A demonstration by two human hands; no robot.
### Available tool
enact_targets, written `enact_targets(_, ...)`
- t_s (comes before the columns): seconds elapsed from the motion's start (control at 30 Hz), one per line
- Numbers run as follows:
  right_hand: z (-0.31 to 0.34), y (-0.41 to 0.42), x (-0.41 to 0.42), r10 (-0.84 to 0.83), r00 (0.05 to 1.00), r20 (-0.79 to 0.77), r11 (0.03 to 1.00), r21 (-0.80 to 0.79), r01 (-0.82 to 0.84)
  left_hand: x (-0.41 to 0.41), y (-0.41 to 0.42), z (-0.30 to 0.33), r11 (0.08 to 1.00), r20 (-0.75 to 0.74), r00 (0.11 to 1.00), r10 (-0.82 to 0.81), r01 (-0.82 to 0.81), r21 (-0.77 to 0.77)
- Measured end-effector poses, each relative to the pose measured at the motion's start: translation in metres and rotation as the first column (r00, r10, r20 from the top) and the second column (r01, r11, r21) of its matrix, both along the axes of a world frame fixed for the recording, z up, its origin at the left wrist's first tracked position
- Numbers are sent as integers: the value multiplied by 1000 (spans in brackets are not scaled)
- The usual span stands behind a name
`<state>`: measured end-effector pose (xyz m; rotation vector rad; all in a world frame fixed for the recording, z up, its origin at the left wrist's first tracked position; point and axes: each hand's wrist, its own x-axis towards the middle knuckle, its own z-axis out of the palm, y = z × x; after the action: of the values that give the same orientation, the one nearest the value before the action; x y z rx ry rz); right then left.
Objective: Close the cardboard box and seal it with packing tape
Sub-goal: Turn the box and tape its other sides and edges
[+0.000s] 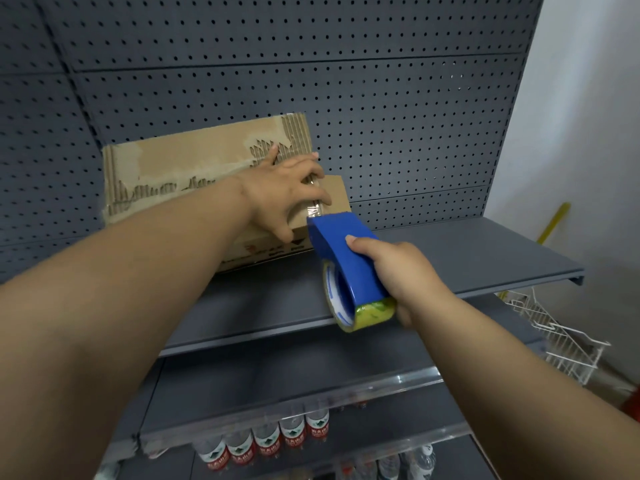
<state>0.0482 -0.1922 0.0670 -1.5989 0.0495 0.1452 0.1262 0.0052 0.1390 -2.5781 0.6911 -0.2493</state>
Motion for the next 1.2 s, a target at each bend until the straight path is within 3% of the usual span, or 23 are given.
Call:
enact_targets(0.67,-8,-1,-5,-2,1000,3,1000,-9,2,-2,1,-24,994,30,998,-56,59,-88)
enact_targets(0.97,-2,-12,-7,-22,999,28,1000,18,21,-5,-9,-25,964,-63,998,-18,0,-268)
enact_targets(1.2,-22,-6,-9,1,1000,-10,999,43,-1,-2,-13,-7,943,-282,956,86,-169,-286)
